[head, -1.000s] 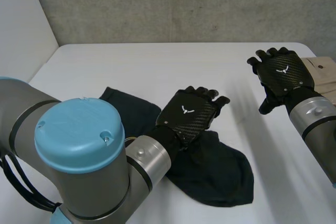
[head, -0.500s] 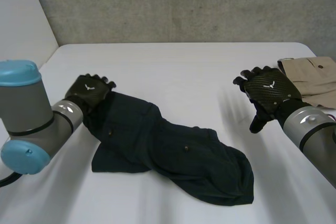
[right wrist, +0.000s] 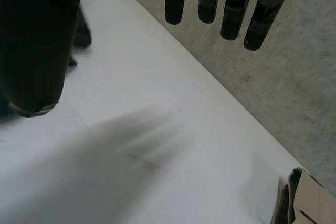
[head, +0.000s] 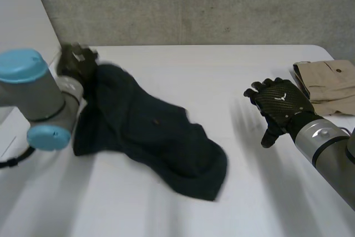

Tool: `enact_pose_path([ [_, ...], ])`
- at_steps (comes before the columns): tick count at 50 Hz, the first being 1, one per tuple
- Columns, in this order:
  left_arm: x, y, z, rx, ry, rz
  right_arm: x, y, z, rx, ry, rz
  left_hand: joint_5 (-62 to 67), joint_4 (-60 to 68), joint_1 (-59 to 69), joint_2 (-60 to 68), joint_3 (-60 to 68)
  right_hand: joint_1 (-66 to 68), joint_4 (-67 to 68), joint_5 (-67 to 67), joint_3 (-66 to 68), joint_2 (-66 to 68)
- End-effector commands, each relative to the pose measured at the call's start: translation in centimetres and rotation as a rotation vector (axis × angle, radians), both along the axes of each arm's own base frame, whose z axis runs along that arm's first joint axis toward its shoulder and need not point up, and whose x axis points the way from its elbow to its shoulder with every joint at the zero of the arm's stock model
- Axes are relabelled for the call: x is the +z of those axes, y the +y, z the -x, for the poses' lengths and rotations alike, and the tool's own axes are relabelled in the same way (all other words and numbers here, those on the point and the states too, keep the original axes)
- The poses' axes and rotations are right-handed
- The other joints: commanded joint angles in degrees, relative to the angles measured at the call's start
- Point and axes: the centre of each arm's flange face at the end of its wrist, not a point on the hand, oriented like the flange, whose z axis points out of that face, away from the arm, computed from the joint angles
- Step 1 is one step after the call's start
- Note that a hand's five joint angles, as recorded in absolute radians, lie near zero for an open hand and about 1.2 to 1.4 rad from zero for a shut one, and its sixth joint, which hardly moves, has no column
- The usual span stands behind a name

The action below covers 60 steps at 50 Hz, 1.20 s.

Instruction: Fold the laundry.

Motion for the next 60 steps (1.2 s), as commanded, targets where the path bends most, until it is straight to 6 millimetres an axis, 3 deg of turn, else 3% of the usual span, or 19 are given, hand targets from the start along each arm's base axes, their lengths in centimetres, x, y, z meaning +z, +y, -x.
enact_pose_path([
  [1,8.5,2.8,4.2,-0.215,0.108,0.276,-0.1,-0.2,0.0,-0.008,-0.004,-0.002,20.1,11.5,15.1,12.5,15.1,-1.7,-3.3,-3.9,-2.2,-2.5],
  [4,9.6,5.9,7.6,-0.398,0.169,0.275,0.2,-0.5,0.2,-0.032,-0.006,0.006,20.1,11.5,15.1,12.5,15.1,-1.7,-3.3,-3.9,-2.2,-2.5],
  [7,9.1,8.4,9.8,-0.503,0.192,0.237,0.5,-0.9,0.7,-0.073,-0.004,0.020,20.1,11.5,15.1,12.5,15.1,-1.7,-3.3,-3.9,-2.2,-2.5],
  [11,6.7,12.6,12.6,-0.609,0.178,0.127,1.1,-0.9,0.9,-0.082,-0.008,0.038,20.1,11.5,15.1,12.5,15.1,-1.7,-3.3,-3.9,-2.2,-2.5],
  [15,3.0,17.4,14.7,-0.713,0.139,-0.037,1.5,-1.0,1.0,-0.087,-0.010,0.054,20.1,11.5,15.1,12.5,15.1,-1.7,-3.3,-3.9,-2.2,-2.5],
  [16,1.7,19.7,15.4,-0.761,0.127,-0.101,1.6,-1.2,1.1,-0.093,-0.010,0.057,19.6,11.0,14.6,12.0,14.6,-1.7,-3.3,-3.9,-2.2,-2.5],
  [18,0.8,21.8,15.8,-0.802,0.122,-0.157,1.8,-1.7,1.7,-0.116,-0.011,0.063,1.6,-7.0,-3.4,-6.1,-3.5,-1.7,-3.3,-3.9,-2.2,-2.5],
  [19,0.4,22.8,16.0,-0.821,0.121,-0.186,1.8,-1.9,1.8,-0.122,-0.012,0.064,-13.9,-22.5,-18.9,-21.5,-18.9,-1.7,-3.3,-3.9,-2.2,-2.5],
  [20,-0.1,24.2,16.2,-0.844,0.115,-0.213,1.9,-2.2,2.1,-0.132,-0.012,0.066,-37.2,-45.8,-42.2,-44.8,-42.2,-1.7,-3.3,-3.9,-2.2,-2.5],
  [23,-0.1,25.7,16.4,-0.875,0.112,-0.218,2.1,-2.8,2.7,-0.157,-0.017,0.072,-48.6,-57.2,-53.6,-56.3,-53.6,-1.7,-3.3,-3.9,-2.2,-2.5],
  [26,0.4,25.4,16.4,-0.852,0.118,-0.202,2.5,-3.3,3.1,-0.167,-0.022,0.083,-49.7,-58.3,-54.7,-57.3,-54.7,-1.7,-3.3,-3.9,-2.2,-2.5],
  [28,1.5,24.0,16.0,-0.793,0.134,-0.165,2.6,-3.3,3.1,-0.168,-0.021,0.087,-49.7,-58.3,-54.7,-57.3,-54.7,-1.7,-3.3,-3.9,-2.2,-2.5],
  [30,2.6,22.1,15.2,-0.727,0.142,-0.128,2.9,-3.4,3.1,-0.172,-0.020,0.092,-49.5,-58.1,-54.5,-57.2,-54.5,-1.7,-3.3,-3.9,-2.2,-2.5],
  [33,4.0,17.5,12.9,-0.596,0.121,-0.056,3.7,-3.1,3.1,-0.171,-0.029,0.108,-49.4,-57.9,-54.3,-57.0,-54.4,-1.7,-3.3,-3.9,-2.2,-2.5],
  [38,4.2,14.6,11.5,-0.534,0.095,-0.026,4.9,-1.5,3.1,-0.173,-0.080,0.048,-48.8,-57.4,-53.8,-56.5,-53.9,-1.7,-3.3,-3.9,-2.2,-2.5],
  [40,4.0,14.1,11.5,-0.544,0.085,-0.030,4.8,-0.9,3.2,-0.193,-0.142,-0.051,-48.7,-57.3,-53.7,-56.3,-53.7,-1.7,-3.3,-3.9,-2.2,-2.5],
  [48,-0.5,13.8,11.8,-0.709,-0.004,-0.175,2.9,2.0,2.6,-0.141,-0.318,-0.397,-48.7,-57.3,-53.7,-56.3,-53.7,-1.7,-3.3,-3.9,-2.2,-2.5],
  [54,-2.8,13.0,10.9,-0.717,-0.118,-0.235,1.3,3.4,2.6,-0.119,-0.366,-0.526,-47.2,-55.8,-52.2,-54.8,-52.2,-1.7,-3.3,-3.9,-2.2,-2.5],
  [60,-3.4,13.2,10.4,-0.712,-0.163,-0.278,-0.1,4.7,2.8,-0.134,-0.367,-0.613,-34.2,-42.8,-39.2,-41.9,-39.2,-1.7,-3.3,-3.9,-2.2,-2.5],
])
